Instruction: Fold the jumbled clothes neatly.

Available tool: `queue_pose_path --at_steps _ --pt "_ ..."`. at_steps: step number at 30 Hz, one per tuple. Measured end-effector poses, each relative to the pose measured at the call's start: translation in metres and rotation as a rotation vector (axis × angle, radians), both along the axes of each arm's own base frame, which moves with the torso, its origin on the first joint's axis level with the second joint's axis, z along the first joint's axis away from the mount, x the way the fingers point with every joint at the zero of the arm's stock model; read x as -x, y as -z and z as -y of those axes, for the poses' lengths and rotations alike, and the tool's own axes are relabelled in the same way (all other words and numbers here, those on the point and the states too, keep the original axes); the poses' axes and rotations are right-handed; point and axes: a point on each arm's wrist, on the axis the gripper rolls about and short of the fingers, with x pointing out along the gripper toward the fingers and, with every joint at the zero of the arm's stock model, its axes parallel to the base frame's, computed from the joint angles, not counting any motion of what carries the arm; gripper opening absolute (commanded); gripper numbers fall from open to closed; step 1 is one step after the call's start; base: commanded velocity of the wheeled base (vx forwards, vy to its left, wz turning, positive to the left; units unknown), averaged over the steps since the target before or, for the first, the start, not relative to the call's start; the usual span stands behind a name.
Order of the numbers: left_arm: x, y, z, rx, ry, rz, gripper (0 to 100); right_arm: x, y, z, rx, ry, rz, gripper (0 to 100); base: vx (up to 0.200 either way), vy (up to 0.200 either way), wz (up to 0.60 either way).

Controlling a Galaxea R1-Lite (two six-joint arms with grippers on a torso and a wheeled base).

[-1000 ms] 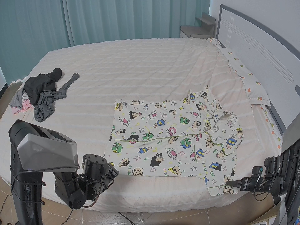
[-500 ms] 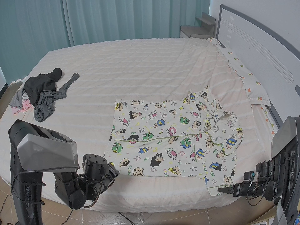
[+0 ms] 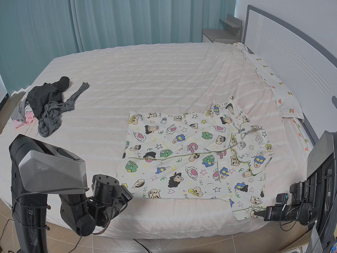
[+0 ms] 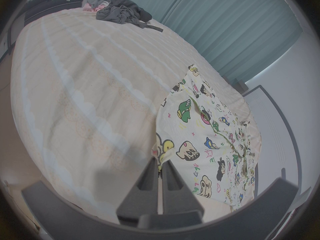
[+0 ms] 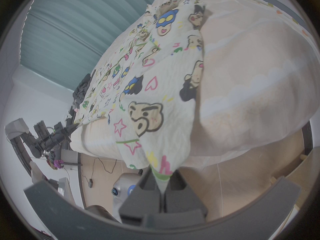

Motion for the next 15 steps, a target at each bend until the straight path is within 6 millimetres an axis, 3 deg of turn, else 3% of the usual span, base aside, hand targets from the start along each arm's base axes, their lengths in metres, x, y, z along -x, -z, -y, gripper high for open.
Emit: queue_pose_path --at_steps 15 --pt "0.012 -0.007 -0.002 -0.045 0.041 -0.009 0 0.013 -0.011 -0.002 -0.04 0.004 -0.13 0 0.0 0.0 0.0"
